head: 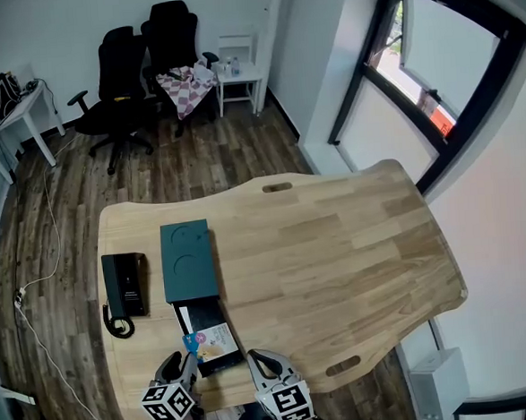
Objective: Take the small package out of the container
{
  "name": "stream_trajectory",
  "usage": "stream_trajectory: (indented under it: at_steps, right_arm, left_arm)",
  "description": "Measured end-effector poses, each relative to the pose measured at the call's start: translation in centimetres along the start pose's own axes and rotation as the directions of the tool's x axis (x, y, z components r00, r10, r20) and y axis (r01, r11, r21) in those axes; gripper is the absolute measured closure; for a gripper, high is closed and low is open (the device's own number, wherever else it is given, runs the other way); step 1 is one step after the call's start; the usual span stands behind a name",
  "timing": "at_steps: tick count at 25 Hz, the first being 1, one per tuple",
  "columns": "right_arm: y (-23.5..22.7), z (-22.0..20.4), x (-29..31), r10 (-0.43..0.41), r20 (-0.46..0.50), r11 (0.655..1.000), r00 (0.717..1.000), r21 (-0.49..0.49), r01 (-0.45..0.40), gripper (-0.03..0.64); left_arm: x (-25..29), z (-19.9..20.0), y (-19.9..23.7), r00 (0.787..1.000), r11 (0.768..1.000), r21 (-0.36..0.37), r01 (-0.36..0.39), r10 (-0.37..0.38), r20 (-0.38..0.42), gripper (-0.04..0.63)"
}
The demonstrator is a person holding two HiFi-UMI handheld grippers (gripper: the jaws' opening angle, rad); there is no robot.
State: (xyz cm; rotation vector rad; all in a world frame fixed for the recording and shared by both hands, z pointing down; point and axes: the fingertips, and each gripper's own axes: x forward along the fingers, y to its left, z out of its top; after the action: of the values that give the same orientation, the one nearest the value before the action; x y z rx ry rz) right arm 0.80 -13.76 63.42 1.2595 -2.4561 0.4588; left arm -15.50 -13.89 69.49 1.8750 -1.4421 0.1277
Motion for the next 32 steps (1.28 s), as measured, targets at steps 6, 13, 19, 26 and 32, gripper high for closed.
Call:
stream_trajectory:
  at_steps: [6, 13, 19, 26, 32]
  right_arm:
    - [-0.6, -0.7, 1.3, 0.005, -0.023, 1.000, 1.000, -0.002, -0.005, 0.612]
    - [-1.0, -1.0, 2.6, 0.026, -0.056, 1.000, 0.998, 0.006, -0.026, 0.612]
    - [-1.8, -0.7, 3.7, 0.023, -0.069, 1.000, 0.997, 0.003, -0.023, 0.612]
    - [-1.6, -0.7, 4.2, 0.036, -0.084, 0.999, 0.996, -0.002, -0.036, 0.612]
    - [-1.2, -0.3, 4.1, 0.041, -0.072, 0.999, 0.997, -0.002, -0.041, 0.612]
  left_arm:
    - [1.7, -1.1, 0.8, 0.999, 0.996, -0.086, 0.011, -0.015, -0.050, 0.427]
    - [3.3, -2.1, 1.6, 0.996, 0.990, -0.139, -0.004, -0.008, -0.089, 0.419]
    - [4.1, -2.2, 1.5, 0.994, 0.981, -0.191, 0.023, -0.044, -0.104, 0.419]
    - [3.5, -1.8, 2.0, 0.995, 0.974, -0.227, 0.019, -0.039, -0.086, 0.420]
    - [2.4, -1.5, 2.3, 0.996, 0.965, -0.259, 0.036, -0.054, -0.065, 0.438]
